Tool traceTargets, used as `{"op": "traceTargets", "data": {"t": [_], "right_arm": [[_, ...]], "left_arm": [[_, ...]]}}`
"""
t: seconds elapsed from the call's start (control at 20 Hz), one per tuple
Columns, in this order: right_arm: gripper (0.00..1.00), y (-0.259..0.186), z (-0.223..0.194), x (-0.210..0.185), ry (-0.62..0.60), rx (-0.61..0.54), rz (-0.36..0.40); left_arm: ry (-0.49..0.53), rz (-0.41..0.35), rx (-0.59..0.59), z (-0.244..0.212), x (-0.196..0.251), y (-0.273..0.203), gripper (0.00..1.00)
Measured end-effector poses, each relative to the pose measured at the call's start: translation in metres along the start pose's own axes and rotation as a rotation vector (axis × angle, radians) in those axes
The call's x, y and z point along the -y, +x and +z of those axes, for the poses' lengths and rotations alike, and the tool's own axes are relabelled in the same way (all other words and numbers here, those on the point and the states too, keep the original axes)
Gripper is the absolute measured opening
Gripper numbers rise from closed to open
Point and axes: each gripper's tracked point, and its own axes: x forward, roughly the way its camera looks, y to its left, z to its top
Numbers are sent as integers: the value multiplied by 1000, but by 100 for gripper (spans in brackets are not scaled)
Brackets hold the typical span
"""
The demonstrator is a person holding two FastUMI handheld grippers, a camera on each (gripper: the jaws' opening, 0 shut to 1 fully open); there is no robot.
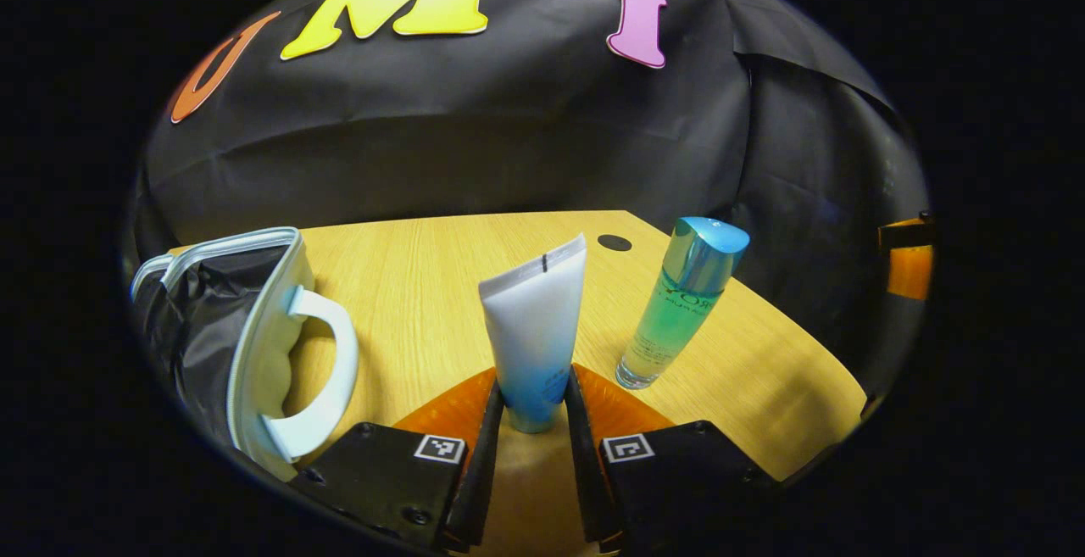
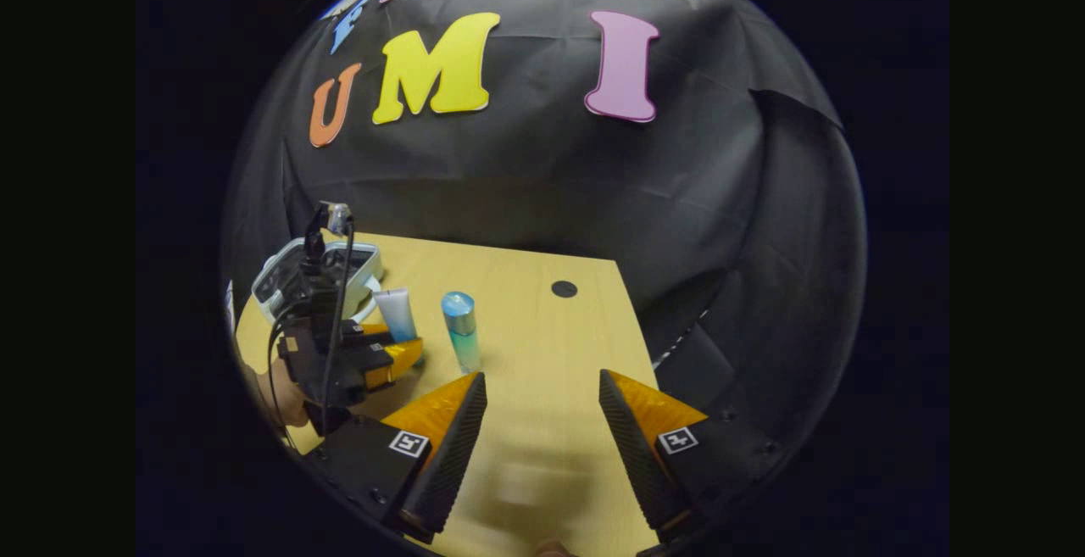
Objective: First open the suitcase, pack the skin care products into it, and then close the suitcase.
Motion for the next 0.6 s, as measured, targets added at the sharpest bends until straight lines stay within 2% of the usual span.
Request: {"op": "traceTargets", "data": {"t": [0.25, 0.6], "right_arm": [[79, 46, -4, -44, 47, -17, 30], [80, 115, -29, -82, 41, -63, 40]], "left_arm": [[-3, 9, -8, 9, -11, -60, 45], [-39, 101, -50, -4, -62, -152, 45]]}}
